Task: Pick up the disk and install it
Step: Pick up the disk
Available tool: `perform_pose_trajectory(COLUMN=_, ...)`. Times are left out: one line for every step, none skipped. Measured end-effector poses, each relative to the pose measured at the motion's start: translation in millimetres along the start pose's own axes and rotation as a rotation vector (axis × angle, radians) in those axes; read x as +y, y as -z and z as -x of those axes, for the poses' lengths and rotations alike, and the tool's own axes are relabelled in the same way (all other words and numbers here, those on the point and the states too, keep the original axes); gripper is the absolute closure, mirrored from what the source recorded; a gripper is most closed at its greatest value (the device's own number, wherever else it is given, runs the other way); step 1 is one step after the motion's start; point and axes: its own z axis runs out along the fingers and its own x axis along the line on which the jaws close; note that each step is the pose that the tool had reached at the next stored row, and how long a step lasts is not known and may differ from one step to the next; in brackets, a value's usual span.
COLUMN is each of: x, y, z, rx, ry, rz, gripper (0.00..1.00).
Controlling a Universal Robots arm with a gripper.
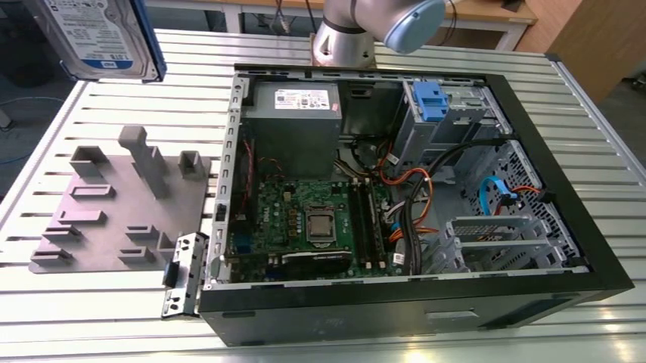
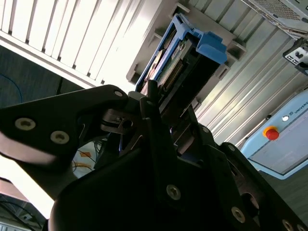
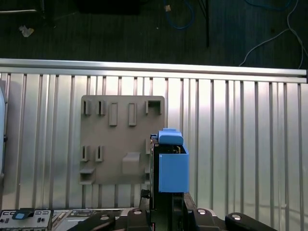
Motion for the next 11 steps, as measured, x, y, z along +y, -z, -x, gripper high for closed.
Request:
perform_pose_trajectory(x=-2.9, y=0.1, z=0.0, rx=0.0001, ry=0.000, rz=0.0000, gripper=0.65)
perform_pose_trajectory(x=-6.1, y=0.2, z=-0.1, rx=0.0001, ry=0.000, rz=0.0000, gripper=0.65)
perform_pose_trajectory(x=-9.1, y=0.4, z=-0.1, rx=0.0001, ry=0.000, rz=0.0002, gripper=0.65)
perform_pose_trajectory(x=-12.2, y=0.5, z=-0.1, rx=0.0002, ry=0.000, rz=0.0003, gripper=0.65)
perform_pose_trajectory(x=-15.2, y=0.6, z=-0.1, rx=0.0001, ry=0.000, rz=0.0002, gripper=0.65)
perform_pose_trajectory(x=-18.1, y=0.7, z=-0.1, rx=0.0001, ry=0.000, rz=0.0002, gripper=0.65)
perform_pose_trajectory(x=-21.0, y=0.8, z=-0.1, rx=0.0001, ry=0.000, rz=0.0002, gripper=0.65)
perform_pose_trajectory(x=-24.1, y=0.9, z=-0.2, rx=0.0001, ry=0.000, rz=0.0003, gripper=0.65)
perform_pose_trajectory(x=-27.7, y=1.0, z=-0.2, rx=0.0002, ry=0.000, rz=0.0004, gripper=0.65)
perform_pose_trajectory(x=-31.3, y=1.2, z=-0.2, rx=0.0002, ry=0.000, rz=0.0005, gripper=0.65)
perform_pose_trajectory(x=-34.8, y=1.3, z=-0.3, rx=0.0003, ry=0.000, rz=0.0006, gripper=0.65)
